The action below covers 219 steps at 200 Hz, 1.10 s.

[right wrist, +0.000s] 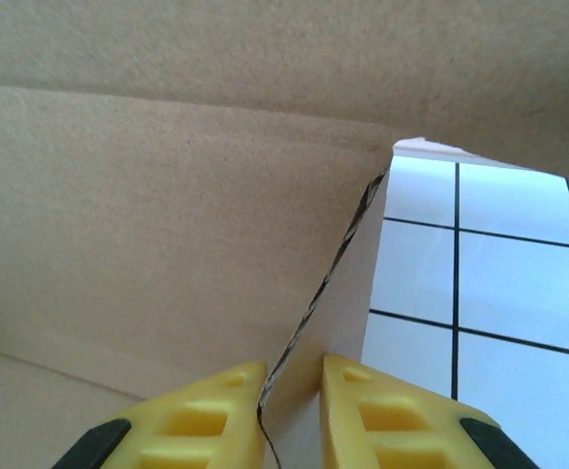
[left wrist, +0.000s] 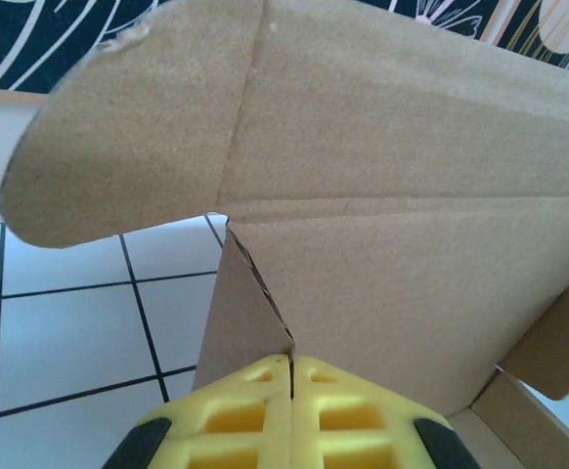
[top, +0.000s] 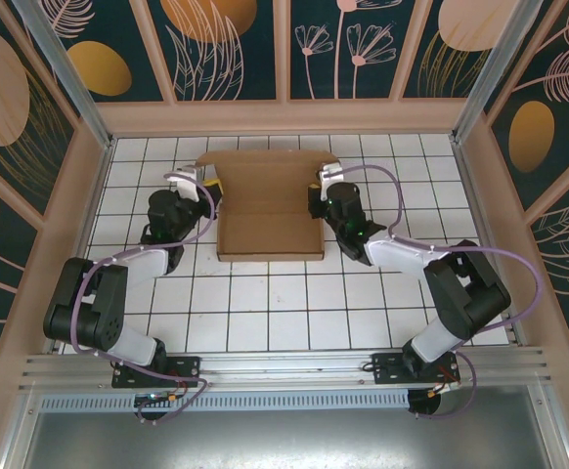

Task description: Fold the paper box

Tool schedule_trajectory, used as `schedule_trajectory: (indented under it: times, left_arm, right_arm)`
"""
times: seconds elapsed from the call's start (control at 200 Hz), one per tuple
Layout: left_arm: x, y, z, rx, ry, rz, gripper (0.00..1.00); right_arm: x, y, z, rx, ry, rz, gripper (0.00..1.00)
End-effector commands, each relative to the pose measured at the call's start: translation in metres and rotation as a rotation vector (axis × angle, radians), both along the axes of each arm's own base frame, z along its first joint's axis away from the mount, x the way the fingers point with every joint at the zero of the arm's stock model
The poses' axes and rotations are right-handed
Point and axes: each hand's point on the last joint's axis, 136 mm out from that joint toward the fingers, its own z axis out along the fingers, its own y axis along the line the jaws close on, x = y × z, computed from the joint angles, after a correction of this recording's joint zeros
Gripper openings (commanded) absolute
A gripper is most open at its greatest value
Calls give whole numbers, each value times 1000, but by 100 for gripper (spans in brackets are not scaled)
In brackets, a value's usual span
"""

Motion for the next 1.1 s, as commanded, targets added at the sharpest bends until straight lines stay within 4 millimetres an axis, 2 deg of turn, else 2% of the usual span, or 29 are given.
schedule_trajectory:
  times: [0.0,0.355,0.671,1.091]
  left_arm:
    - [-22,-29,12,-69,-27,-122,0]
    - [-45,-16,-8,-105,34,-64,0]
    - [-55,-6,-30,-115,116,-9,0]
    - [-66,11,-56,-126,205,86,0]
  right_arm:
    - [-20,21,11,67,-71,97,20]
    - [-45,8,-9,83,-95,95,18]
    - [-66,3,-27,86,-65,112,16]
    - [-85,0,-46,92,-21,109,16]
